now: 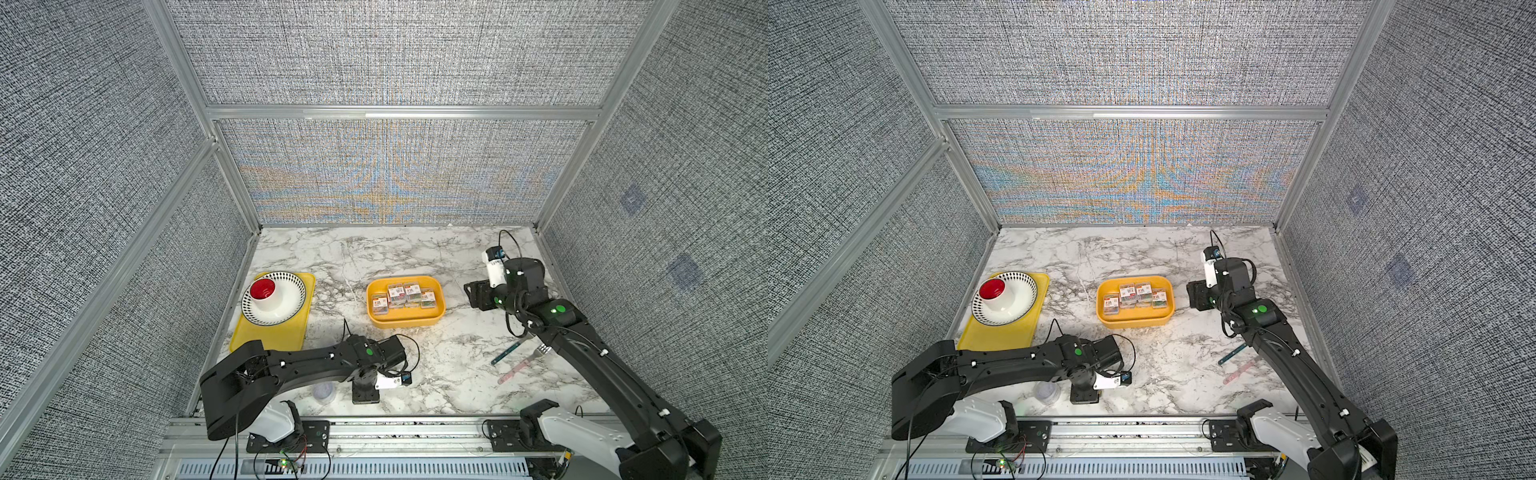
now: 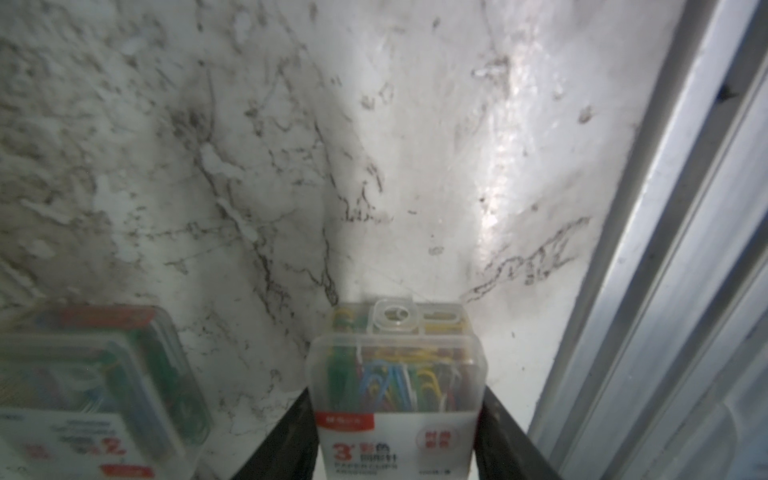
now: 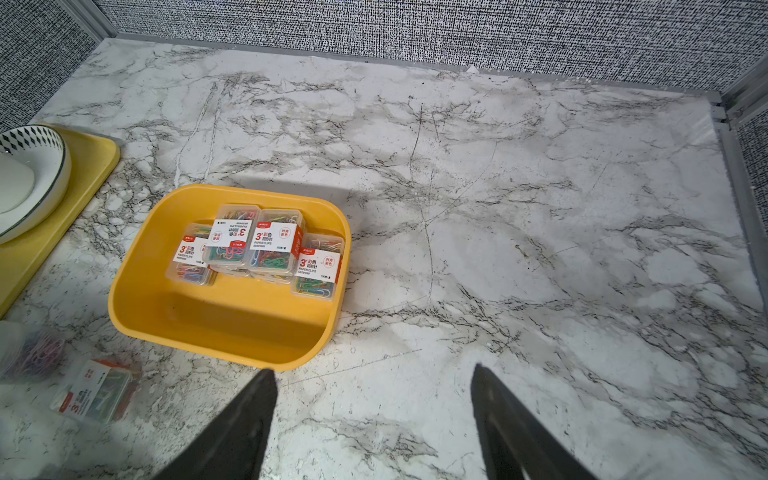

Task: Take the paper clips out of the storage box
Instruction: Place the boxed paper clips at the center of the board.

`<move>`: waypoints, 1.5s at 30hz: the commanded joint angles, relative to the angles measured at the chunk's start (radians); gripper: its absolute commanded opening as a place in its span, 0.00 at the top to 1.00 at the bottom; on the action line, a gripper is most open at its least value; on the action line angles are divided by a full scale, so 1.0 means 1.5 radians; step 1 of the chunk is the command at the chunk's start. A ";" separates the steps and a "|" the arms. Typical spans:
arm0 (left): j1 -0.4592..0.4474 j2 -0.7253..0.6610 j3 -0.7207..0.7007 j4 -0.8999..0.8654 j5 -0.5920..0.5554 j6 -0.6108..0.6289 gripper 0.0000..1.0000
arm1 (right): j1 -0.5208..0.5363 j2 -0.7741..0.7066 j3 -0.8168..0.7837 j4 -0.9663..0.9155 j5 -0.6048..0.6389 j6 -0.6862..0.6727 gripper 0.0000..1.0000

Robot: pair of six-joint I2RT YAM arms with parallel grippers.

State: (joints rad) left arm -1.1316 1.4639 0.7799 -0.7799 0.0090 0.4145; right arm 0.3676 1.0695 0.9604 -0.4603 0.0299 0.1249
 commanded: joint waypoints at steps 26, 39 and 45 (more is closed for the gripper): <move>-0.020 -0.027 -0.011 -0.004 -0.040 0.026 0.21 | 0.001 0.002 0.001 0.009 -0.015 0.006 0.24; -0.021 -0.089 0.019 -0.048 -0.057 0.019 0.00 | 0.000 0.003 0.015 0.004 -0.020 0.011 0.24; -0.021 -0.198 0.088 -0.105 -0.106 0.008 0.00 | 0.003 0.003 0.026 0.001 -0.023 0.014 0.23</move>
State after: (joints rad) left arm -1.1625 1.2137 0.8772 -0.8814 -0.0978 0.4389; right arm 0.3695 1.0740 0.9871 -0.4633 -0.0010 0.1360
